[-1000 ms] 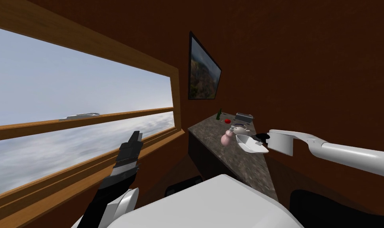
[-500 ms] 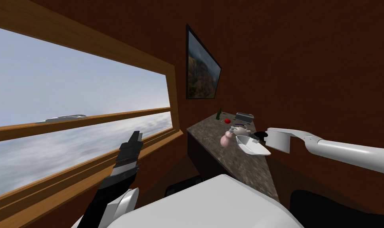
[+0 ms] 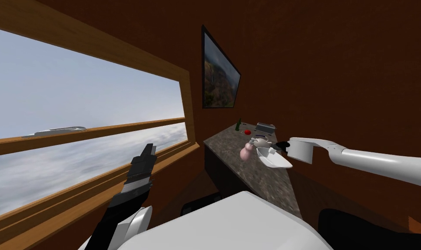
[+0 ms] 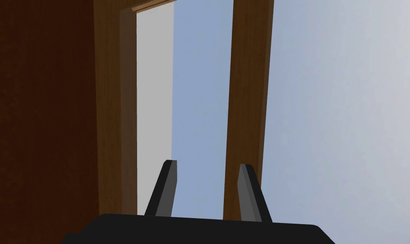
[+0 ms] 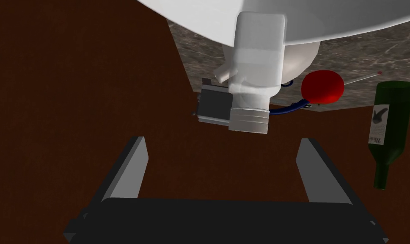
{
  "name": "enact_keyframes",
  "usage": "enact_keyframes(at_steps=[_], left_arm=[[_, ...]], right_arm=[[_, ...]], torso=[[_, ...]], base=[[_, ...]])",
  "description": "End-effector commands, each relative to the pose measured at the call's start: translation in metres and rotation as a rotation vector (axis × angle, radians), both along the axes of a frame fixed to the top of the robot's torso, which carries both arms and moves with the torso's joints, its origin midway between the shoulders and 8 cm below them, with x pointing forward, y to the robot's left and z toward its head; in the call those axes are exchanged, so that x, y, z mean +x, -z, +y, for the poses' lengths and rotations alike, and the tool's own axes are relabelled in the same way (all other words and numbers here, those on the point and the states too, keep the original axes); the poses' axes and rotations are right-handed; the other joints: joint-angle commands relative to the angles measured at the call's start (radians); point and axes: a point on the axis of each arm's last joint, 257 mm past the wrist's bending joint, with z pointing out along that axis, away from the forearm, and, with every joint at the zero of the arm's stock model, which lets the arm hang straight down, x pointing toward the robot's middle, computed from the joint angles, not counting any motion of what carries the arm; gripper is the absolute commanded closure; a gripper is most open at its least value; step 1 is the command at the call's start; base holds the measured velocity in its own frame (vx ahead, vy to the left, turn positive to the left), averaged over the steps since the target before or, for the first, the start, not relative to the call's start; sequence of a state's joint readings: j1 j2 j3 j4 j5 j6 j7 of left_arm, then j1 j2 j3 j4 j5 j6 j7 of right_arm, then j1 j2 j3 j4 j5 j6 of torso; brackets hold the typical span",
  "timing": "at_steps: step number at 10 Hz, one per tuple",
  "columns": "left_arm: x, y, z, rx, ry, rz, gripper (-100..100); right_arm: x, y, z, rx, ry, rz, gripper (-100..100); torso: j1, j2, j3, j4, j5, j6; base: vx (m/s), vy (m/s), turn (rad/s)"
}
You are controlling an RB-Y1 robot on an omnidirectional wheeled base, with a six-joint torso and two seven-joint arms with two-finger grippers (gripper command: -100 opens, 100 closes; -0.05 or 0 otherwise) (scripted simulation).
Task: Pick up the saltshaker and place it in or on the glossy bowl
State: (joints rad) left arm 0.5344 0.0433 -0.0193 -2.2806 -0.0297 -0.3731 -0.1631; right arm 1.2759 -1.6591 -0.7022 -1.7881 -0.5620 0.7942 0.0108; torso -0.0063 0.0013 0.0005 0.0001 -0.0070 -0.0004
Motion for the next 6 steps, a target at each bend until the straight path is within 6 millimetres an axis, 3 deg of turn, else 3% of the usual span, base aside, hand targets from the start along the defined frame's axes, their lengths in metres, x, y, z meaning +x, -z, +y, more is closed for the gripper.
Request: enact_keyframes(at_steps=[1,6], left_arm=[[0.0,0.0,0.0,0.0,0.0,0.0,0],[0.0,0.0,0.0,0.0,0.0,0.0,0]], right_arm=[[0.018,-0.012,0.011,-0.007,-0.015,0.0,-100],[0.064,-0.037,0.046,-0.011,-0.065,-0.001,-100]], torso=[[0.0,0.0,0.0,0.0,0.0,0.0],[0.0,0.0,0.0,0.0,0.0,0.0]], base=[[-0.031,-0.038,-0.132],[-0.024,-0.037,-0.09]])
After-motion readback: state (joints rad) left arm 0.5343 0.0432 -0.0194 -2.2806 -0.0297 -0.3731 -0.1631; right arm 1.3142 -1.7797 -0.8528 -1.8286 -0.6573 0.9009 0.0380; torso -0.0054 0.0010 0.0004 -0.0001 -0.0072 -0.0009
